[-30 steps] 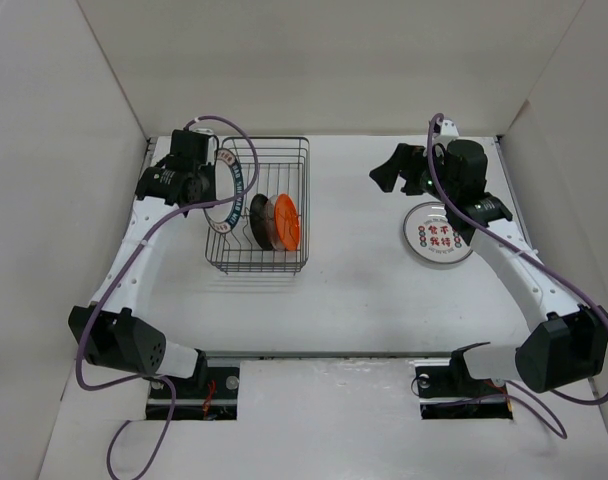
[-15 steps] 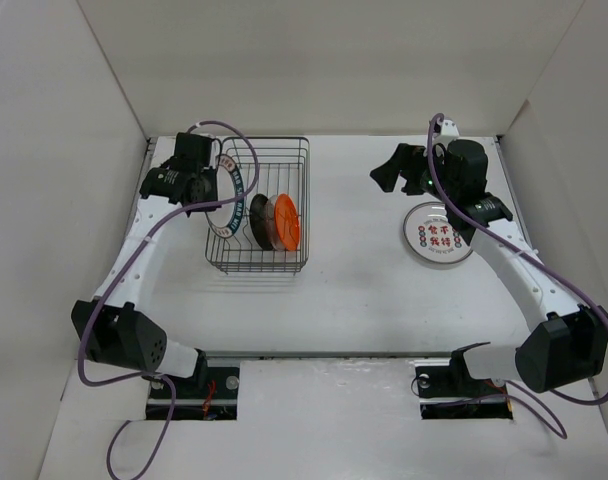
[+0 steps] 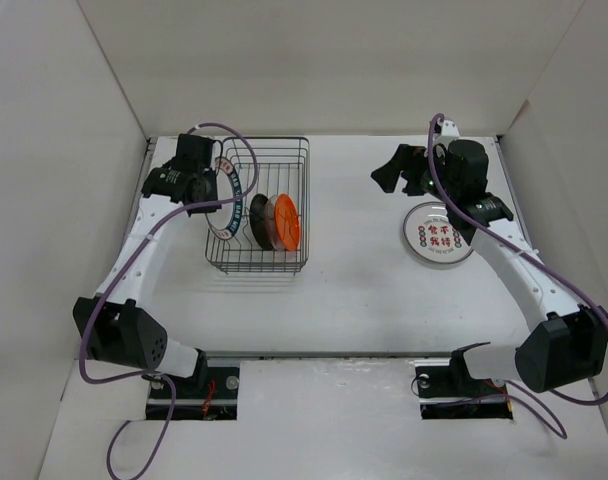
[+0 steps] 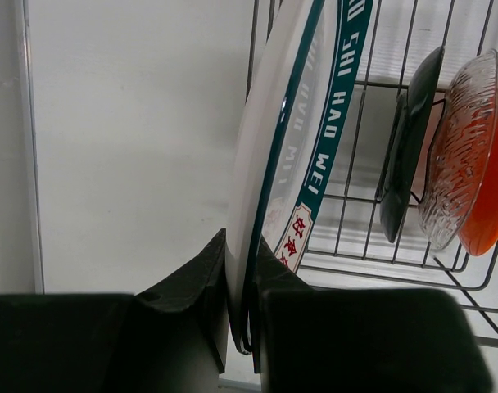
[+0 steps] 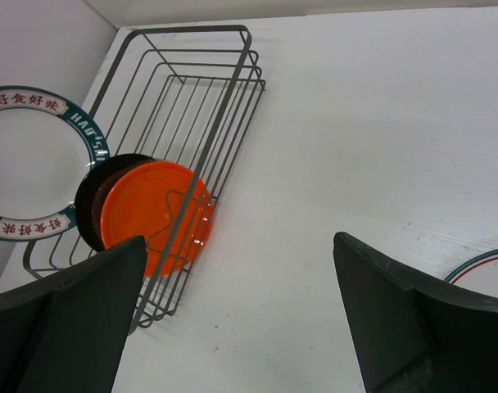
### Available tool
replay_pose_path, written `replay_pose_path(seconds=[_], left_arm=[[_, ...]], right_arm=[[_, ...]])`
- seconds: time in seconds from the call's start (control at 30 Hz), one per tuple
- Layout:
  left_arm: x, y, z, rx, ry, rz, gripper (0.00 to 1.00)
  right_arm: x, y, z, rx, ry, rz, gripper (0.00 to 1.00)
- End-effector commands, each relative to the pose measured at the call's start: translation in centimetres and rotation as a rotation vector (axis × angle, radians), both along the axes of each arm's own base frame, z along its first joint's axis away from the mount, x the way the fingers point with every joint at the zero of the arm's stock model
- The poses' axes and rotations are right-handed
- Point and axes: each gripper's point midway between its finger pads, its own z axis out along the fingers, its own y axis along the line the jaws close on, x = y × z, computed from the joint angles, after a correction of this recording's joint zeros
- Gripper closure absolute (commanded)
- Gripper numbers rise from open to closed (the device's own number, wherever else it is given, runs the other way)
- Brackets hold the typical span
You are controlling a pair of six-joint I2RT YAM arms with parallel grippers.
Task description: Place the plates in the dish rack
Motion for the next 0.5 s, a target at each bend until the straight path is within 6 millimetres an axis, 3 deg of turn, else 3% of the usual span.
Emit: replay_pose_path(seconds=[0.0, 0.27, 0.3, 0.43, 0.47], left_arm=[[0.8, -0.4, 0.6, -0.032, -0.042, 0.007, 1.0], [1.1, -1.1, -0.8, -0.033, 0.002, -0.023, 0.98], [1.1, -1.1, -0.8, -0.033, 0.002, -0.023, 0.86], [1.0, -1.8, -0.9, -0.055, 0.01, -0.064, 0.62], [1.0, -1.8, -0.9, -0.055, 0.01, -0.064, 0.62]], right_arm=[[-0.2, -0.2, 1.3, 0.002, -0.044, 0.004, 0.0], [-0.1, -0.8, 1.0, -0.003, -0.033, -0.015, 0.0], [0.2, -1.3, 1.0, -0.007, -0.033, -0.036, 0.0], [1.4, -4.9, -1.7, -0.069, 0.051, -0.196, 0.0], [1.6, -6.1, -2.2, -0.071, 0.063, -0.225, 0.0]])
